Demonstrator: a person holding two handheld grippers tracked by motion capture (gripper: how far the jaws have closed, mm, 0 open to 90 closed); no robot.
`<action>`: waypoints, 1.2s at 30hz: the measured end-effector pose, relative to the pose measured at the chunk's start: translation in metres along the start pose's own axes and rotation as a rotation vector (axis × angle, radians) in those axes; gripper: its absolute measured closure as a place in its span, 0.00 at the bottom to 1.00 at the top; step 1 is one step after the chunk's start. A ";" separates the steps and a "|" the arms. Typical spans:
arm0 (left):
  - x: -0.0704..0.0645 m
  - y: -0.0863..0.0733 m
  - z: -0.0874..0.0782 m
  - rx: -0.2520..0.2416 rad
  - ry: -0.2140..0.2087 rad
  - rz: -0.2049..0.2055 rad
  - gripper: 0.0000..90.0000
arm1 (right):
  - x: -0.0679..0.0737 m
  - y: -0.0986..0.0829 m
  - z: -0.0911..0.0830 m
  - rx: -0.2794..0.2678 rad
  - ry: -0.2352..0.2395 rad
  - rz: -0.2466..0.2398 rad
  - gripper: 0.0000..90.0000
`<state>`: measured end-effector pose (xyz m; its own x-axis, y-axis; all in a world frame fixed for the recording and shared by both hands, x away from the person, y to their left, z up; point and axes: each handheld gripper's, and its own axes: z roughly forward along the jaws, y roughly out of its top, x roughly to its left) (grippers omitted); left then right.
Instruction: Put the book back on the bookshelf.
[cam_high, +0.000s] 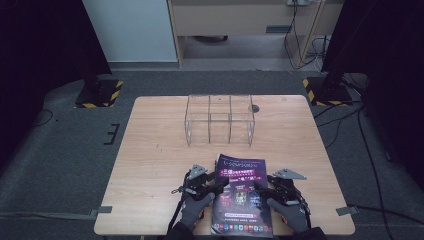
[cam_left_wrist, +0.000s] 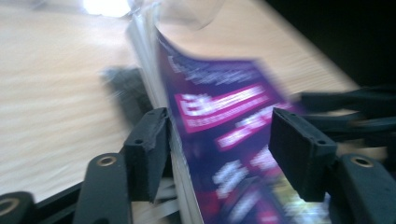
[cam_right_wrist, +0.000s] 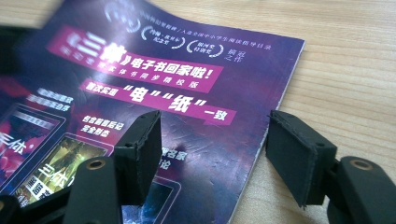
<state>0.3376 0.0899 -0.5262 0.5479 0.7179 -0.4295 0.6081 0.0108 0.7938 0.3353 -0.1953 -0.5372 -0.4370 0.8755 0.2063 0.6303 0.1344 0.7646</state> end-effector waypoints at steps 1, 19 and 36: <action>-0.004 0.001 0.000 0.002 -0.017 0.020 0.42 | 0.000 0.000 0.000 0.001 0.003 0.001 0.40; 0.002 -0.001 0.001 0.042 -0.014 0.002 0.45 | -0.001 0.000 0.000 0.002 0.008 -0.009 0.40; -0.014 -0.001 0.009 0.070 0.059 0.122 0.40 | -0.001 0.000 -0.001 0.004 0.009 -0.005 0.40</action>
<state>0.3347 0.0739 -0.5249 0.5867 0.7507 -0.3038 0.5786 -0.1262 0.8058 0.3353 -0.1961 -0.5370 -0.4455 0.8707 0.2083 0.6311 0.1405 0.7628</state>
